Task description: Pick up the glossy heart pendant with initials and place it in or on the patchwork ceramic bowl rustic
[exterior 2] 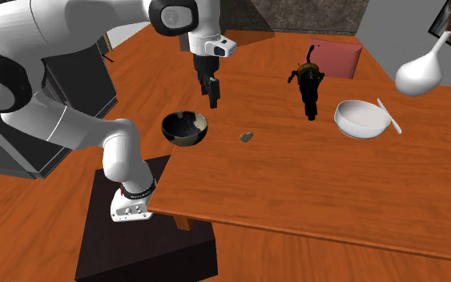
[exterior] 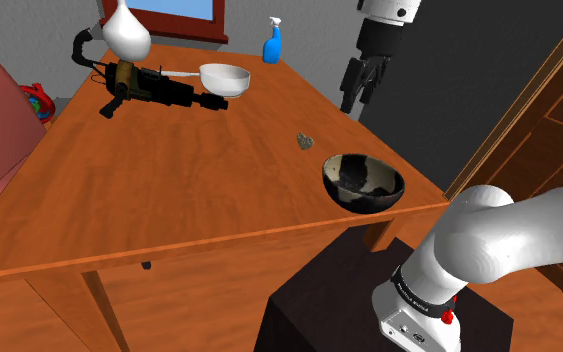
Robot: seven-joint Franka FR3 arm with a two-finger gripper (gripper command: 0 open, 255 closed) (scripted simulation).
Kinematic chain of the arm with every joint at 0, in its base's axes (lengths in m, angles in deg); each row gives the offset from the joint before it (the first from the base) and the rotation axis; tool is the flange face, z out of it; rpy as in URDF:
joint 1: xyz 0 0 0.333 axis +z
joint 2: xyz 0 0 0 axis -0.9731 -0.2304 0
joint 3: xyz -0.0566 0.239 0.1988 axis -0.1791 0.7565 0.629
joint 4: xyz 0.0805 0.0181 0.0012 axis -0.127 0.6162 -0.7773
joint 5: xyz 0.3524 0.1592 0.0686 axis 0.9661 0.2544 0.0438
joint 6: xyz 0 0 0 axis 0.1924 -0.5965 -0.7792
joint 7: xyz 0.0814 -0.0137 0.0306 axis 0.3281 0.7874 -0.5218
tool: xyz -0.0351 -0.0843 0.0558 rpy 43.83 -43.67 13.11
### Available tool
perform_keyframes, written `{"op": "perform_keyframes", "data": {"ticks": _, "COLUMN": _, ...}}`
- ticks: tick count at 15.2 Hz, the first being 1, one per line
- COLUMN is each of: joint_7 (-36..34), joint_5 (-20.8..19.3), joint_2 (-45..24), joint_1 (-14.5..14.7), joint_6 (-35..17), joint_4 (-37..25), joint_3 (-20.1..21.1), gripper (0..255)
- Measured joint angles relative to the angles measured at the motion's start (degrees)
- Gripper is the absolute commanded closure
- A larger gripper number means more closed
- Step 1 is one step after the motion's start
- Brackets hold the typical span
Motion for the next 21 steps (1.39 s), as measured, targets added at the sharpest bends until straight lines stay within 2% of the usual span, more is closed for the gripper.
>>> {"op": "perform_keyframes", "data": {"ticks": 2, "joint_7": 2.2, "joint_5": -0.4, "joint_2": 0.1, "joint_1": 0.6, "joint_6": -0.8, "joint_4": 0.6, "joint_3": -1.1, "gripper": 0}}
{"op": "perform_keyframes", "data": {"ticks": 4, "joint_7": 11.4, "joint_5": -1.7, "joint_2": -0.3, "joint_1": 2.9, "joint_6": -3.9, "joint_4": 2.5, "joint_3": -4.9, "gripper": 0}}
{"op": "perform_keyframes", "data": {"ticks": 7, "joint_7": 28.2, "joint_5": -3.6, "joint_2": -1.7, "joint_1": 7.0, "joint_6": -9.8, "joint_4": 5.8, "joint_3": -11.8, "gripper": 0}}
{"op": "perform_keyframes", "data": {"ticks": 11, "joint_7": 51.9, "joint_5": -4.6, "joint_2": -7.6, "joint_1": 13.4, "joint_6": -16.4, "joint_4": 5.4, "joint_3": -21.4, "gripper": 0}}
{"op": "perform_keyframes", "data": {"ticks": 13, "joint_7": 63.8, "joint_5": -4.3, "joint_2": -10.5, "joint_1": 16.9, "joint_6": -18.9, "joint_4": 5.0, "joint_3": -25.9, "gripper": 0}}
{"op": "perform_keyframes", "data": {"ticks": 17, "joint_7": 87.2, "joint_5": -0.8, "joint_2": -19.4, "joint_1": 25.1, "joint_6": -23.4, "joint_4": 1.8, "joint_3": -33.7, "gripper": 0}}
{"op": "perform_keyframes", "data": {"ticks": 19, "joint_7": 92.2, "joint_5": 0.1, "joint_2": -21.2, "joint_1": 26.6, "joint_6": -24.6, "joint_4": 1.6, "joint_3": -35.2, "gripper": 0}}
{"op": "perform_keyframes", "data": {"ticks": 21, "joint_7": 93.5, "joint_5": 0.4, "joint_2": -21.9, "joint_1": 27.0, "joint_6": -26.1, "joint_4": 2.5, "joint_3": -35.5, "gripper": 0}}
